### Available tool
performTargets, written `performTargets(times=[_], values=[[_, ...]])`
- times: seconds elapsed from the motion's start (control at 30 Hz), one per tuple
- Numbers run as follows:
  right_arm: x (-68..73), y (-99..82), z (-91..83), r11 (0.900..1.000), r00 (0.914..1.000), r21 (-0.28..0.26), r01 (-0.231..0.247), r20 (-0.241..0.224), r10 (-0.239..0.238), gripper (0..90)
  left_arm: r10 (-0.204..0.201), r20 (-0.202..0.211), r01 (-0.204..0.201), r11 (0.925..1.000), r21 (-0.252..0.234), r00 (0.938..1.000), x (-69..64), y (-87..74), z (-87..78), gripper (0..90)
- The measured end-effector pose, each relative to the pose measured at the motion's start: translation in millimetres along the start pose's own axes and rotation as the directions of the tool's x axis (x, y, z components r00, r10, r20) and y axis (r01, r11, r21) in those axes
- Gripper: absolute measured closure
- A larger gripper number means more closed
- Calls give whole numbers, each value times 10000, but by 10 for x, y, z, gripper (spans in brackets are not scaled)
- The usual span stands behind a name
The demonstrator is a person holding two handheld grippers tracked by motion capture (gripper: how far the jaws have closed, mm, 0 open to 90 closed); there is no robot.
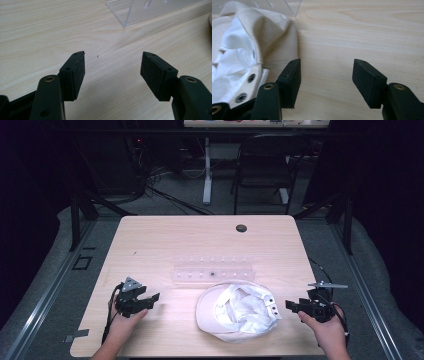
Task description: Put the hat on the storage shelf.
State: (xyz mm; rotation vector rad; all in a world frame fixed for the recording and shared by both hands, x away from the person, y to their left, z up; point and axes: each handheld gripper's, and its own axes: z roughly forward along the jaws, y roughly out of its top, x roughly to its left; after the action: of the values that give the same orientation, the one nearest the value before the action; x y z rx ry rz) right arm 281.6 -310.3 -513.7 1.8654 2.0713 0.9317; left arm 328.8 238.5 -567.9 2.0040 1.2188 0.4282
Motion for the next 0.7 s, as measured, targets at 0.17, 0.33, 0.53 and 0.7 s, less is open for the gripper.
performTargets(times=[0.17, 0.33, 0.53, 0.7], values=[[27, 102, -50, 9996, 9990, 256, -101, -441, 112, 390, 38, 19, -38, 10000, 39, 10000, -5, 0, 3, 364], [143, 220, -89, 9966, 9962, 796, 228, -862, -159, 388, 82, -38, -81, 9999, 73, 10000, -15, -3, 7, 363], [245, 292, -64, 9921, 9879, 1252, 70, -1543, 125, 388, 159, -37, -159, 9999, 68, 9999, -21, -2, 11, 361], [307, 322, -31, 9882, 9819, 1531, -21, -1869, 310, 390, 227, -40, -227, 9997, -12, 9997, -27, 2, -1, 361]])
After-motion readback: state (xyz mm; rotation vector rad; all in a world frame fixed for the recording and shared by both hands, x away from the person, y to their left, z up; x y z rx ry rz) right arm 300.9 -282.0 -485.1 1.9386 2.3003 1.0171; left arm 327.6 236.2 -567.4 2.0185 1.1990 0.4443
